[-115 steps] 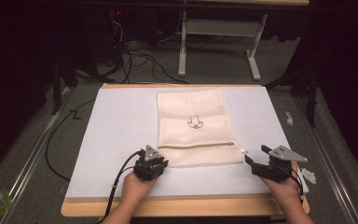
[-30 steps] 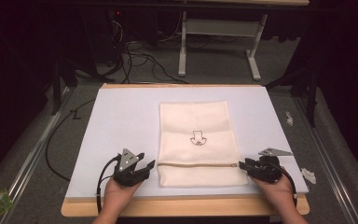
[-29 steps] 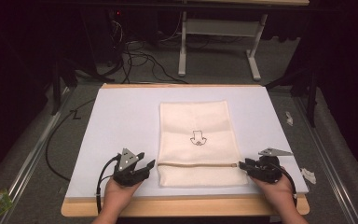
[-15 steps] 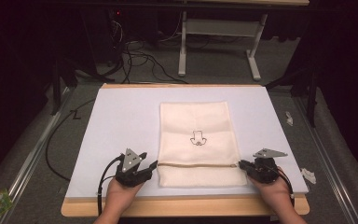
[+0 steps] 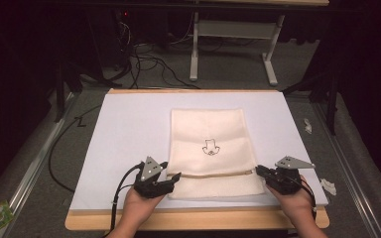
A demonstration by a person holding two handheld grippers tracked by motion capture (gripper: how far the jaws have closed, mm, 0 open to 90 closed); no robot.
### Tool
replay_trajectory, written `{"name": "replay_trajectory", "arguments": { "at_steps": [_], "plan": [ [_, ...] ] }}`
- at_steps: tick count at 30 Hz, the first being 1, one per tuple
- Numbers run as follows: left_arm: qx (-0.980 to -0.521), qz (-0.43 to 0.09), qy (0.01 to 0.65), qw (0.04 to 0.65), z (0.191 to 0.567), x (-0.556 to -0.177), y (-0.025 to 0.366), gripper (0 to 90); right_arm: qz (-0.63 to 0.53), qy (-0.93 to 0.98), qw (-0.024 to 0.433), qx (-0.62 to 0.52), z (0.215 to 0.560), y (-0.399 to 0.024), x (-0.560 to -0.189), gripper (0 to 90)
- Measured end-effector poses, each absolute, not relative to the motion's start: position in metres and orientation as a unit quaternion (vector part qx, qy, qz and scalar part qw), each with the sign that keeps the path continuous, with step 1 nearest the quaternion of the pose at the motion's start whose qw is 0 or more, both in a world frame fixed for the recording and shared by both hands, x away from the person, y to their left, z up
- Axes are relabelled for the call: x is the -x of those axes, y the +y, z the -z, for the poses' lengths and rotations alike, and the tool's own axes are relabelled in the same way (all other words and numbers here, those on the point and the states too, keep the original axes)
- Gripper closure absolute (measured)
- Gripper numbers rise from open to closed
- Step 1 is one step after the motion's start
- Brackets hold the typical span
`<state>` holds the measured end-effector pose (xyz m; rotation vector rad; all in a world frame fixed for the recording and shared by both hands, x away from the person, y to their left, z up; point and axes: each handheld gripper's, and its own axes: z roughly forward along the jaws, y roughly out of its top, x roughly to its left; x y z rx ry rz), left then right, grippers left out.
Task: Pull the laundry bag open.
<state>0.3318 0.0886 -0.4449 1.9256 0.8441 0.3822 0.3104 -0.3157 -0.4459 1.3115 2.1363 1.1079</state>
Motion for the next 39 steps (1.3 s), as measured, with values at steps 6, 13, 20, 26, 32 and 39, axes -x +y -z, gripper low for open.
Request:
{"name": "replay_trajectory", "arguments": {
  "at_steps": [6, 13, 20, 26, 32, 39],
  "plan": [
    [-0.792, -0.134, 0.341, 0.488, 0.450, -0.341, 0.070, 38.8, -0.399, 0.760, 0.206, -0.470, 0.444, -0.315, -0.310, 85.3],
    [-0.788, -0.127, 0.328, 0.506, 0.436, -0.335, 0.056, 39.7, -0.412, 0.754, 0.195, -0.472, 0.443, -0.317, -0.311, 85.4],
    [-0.783, -0.096, 0.330, 0.518, 0.434, -0.338, 0.035, 43.6, -0.423, 0.752, 0.187, -0.470, 0.444, -0.319, -0.311, 85.4],
    [-0.798, -0.080, 0.309, 0.511, 0.441, -0.340, 0.001, 46.1, -0.427, 0.751, 0.188, -0.467, 0.441, -0.319, -0.313, 85.4],
    [-0.803, -0.048, 0.299, 0.514, 0.449, -0.340, -0.033, 49.3, -0.440, 0.745, 0.173, -0.470, 0.441, -0.322, -0.314, 85.4],
    [-0.807, -0.012, 0.296, 0.510, 0.456, -0.345, -0.062, 52.0, -0.449, 0.745, 0.165, -0.465, 0.439, -0.322, -0.313, 85.4]
  ]
}}
